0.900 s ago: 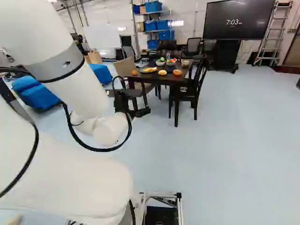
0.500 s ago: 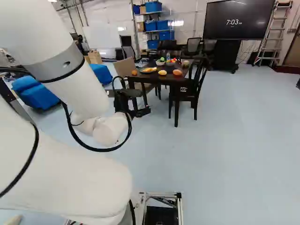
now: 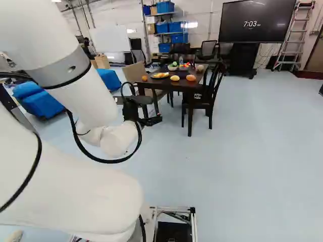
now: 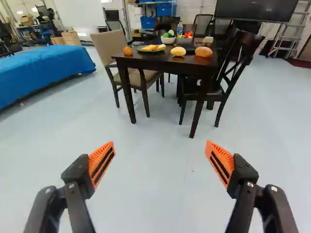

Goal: Move the croissant to the empty plate

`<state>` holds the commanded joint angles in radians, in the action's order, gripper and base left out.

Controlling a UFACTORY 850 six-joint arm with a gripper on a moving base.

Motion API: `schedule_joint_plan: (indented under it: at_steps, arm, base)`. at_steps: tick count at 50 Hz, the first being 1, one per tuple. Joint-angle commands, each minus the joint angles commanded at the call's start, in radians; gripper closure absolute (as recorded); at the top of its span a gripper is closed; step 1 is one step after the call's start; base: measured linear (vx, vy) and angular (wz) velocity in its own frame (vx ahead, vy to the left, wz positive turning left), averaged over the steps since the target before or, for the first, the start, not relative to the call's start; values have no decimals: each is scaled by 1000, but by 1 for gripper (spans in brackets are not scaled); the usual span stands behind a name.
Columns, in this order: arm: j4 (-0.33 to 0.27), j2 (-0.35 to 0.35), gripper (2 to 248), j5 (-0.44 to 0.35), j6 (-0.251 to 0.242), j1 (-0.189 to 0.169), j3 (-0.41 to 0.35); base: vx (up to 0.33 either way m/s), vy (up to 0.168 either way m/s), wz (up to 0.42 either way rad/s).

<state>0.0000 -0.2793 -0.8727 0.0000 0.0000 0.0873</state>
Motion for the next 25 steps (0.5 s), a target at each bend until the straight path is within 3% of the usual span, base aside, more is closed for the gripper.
schedule_joint_plan:
  at_steps: [12,25]
  arm:
    - [0,0,3,0,0,0,0]
    - [0,0,3,0,0,0,0]
  base:
    - [6,-1,-1]
    - [108,26,-14]
